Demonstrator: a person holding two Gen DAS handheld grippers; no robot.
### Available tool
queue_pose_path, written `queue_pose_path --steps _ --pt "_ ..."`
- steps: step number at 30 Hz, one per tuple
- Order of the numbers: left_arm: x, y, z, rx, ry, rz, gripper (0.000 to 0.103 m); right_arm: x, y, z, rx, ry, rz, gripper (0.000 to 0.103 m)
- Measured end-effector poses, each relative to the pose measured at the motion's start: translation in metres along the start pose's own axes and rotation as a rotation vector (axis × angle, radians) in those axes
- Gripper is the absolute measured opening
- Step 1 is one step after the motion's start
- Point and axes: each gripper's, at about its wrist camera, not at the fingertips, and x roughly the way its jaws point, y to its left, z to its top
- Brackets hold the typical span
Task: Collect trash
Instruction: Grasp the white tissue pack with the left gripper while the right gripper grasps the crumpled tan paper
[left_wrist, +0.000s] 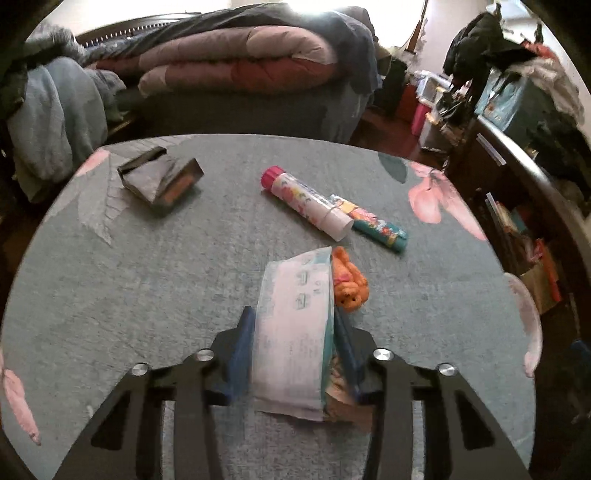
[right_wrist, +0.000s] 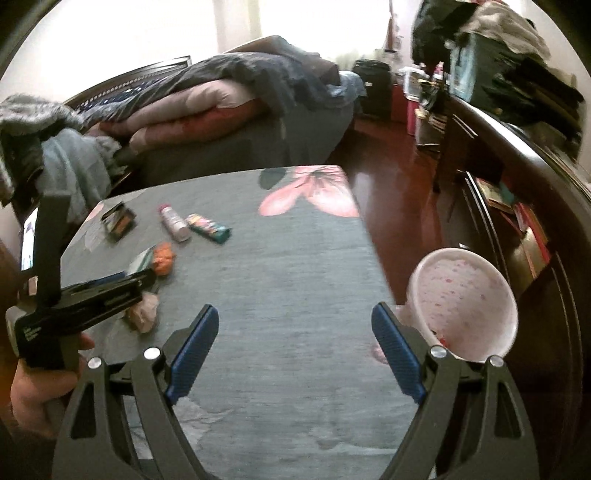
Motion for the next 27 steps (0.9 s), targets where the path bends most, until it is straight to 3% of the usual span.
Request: queue_pose_path --steps 8,12,20,23,25,27 --pt "-0.033 0.030 0.003 -0.058 -0.105 -0.019 0.039 0.013 0.048 0.004 -0.073 0.019 0.061 0.086" --pt "-0.054 0.051 0.006 -0.093 -0.155 0.010 0.039 0.025 0.073 0.005 -0.108 0.041 0.111 0.086" --pt "-0.068 0.085 0.005 -0.138 -0.173 0.044 0.039 0.065 0.124 0.000 -0.199 0.111 0.162 0.083" --pt "-0.068 0.092 0.003 -0.145 -0.169 0.051 0.039 0.078 0.135 -0.004 -0.220 0.154 0.176 0.064" --pt "-0.069 0.095 0.002 -0.150 -0.168 0.051 0.039 0.083 0.140 -0.006 -0.232 0.173 0.184 0.040" --pt "-0.071 0.096 0.002 -0.152 -0.170 0.051 0.039 0.082 0.142 -0.007 -0.247 0.169 0.163 0.029"
